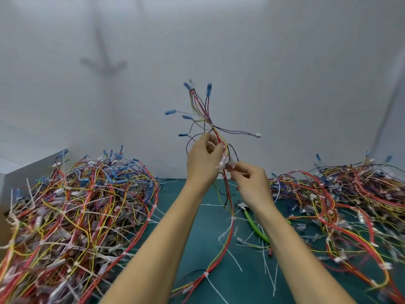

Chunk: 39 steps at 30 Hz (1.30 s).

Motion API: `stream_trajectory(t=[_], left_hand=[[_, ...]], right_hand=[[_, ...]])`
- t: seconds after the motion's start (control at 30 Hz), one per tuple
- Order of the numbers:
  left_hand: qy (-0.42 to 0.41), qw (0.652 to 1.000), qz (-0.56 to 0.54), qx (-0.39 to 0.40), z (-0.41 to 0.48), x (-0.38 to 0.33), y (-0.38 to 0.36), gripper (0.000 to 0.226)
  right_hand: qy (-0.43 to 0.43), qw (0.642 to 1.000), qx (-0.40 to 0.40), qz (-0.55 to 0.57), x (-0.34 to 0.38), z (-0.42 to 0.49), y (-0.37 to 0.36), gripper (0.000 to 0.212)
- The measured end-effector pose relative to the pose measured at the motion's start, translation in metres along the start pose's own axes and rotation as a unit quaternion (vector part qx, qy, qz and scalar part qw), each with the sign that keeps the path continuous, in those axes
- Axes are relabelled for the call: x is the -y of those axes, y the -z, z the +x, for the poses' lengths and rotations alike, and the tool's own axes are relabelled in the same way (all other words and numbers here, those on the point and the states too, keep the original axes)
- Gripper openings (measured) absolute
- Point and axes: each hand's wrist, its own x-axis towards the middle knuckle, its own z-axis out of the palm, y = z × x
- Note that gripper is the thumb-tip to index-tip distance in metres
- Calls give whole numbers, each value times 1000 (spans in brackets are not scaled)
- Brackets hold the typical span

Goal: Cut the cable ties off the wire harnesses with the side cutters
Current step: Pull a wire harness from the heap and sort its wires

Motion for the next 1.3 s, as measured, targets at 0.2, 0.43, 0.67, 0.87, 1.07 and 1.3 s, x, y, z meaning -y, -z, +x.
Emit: stream_trajectory(t=[0.2, 0.43, 0.67, 0.87, 1.07, 1.3], left_hand=[[17, 998, -30, -54, -17, 27, -2, 3], [-14, 995, 68, -73, -29, 34, -5, 13], [-44, 995, 89, -19, -29, 23, -7, 16], [-74, 992, 77, 59, -28, 9, -3, 22], [-91, 989, 59, 100, -28, -9, 13, 20], [-1, 979, 0, 203, -25, -31, 57, 9]], right_hand=[[-15, 997, -44, -69, 1, 2, 5, 28], [72, 991, -108, -25, 21, 2, 7, 14], [103, 993, -50, -17, 27, 3, 7, 23], [115, 990, -63, -50, 27, 4, 11, 37], [89, 994, -57, 13, 29, 5, 12, 23], [58, 990, -62, 116, 30, 6, 16, 10]])
